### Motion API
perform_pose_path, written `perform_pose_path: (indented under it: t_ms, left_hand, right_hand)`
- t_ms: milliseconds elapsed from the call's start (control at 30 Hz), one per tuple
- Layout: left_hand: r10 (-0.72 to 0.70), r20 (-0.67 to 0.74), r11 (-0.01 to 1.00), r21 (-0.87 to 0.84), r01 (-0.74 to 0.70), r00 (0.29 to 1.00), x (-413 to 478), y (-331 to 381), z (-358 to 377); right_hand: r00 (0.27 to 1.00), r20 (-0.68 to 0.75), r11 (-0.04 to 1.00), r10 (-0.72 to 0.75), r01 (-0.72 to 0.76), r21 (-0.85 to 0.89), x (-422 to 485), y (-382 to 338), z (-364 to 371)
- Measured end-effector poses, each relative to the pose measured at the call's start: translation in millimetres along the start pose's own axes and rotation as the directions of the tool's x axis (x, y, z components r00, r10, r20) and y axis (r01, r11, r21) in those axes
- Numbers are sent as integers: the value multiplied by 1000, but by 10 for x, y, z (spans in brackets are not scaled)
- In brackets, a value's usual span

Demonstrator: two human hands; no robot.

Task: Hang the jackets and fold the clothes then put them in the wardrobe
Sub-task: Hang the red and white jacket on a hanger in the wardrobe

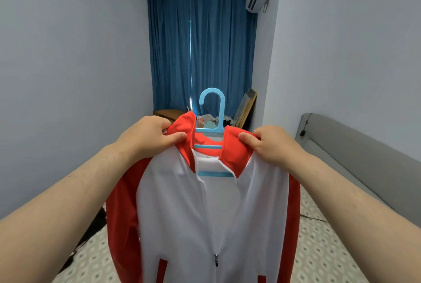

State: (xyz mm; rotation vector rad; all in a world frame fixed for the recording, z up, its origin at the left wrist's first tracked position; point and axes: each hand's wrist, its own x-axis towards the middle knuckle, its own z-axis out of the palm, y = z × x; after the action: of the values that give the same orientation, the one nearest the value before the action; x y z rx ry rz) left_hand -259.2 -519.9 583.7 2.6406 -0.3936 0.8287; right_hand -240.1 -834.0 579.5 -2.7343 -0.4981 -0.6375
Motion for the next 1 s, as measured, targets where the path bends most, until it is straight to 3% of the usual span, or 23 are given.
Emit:
perform_pose_path:
  t_ms: [167, 333, 567, 700, 1000]
  left_hand:
    - [-108, 251, 991, -47, 124, 962, -179, 104, 112]
    - [-208, 360, 971, -40, 238, 909, -284, 87, 361]
    - [-317, 332, 941, -7, 339, 888, -651, -362, 1108]
    - [-434, 406, 884, 18, 468, 804, -911, -787, 1713]
    - [-556, 560, 750, 19, 661, 614, -1001, -1799, 3140]
  right_hand:
    - [983, 181, 998, 34, -42, 42, -203, 172, 48]
    - [953, 301, 991, 30, -68, 117, -192, 300, 321]
    - [927, 375, 990, -8, -45, 131, -64, 397, 1307]
    - [880, 473, 978, -47, -55, 200, -3, 483, 2044]
    - [724, 686, 965, 63, -220, 143, 319, 811, 3793]
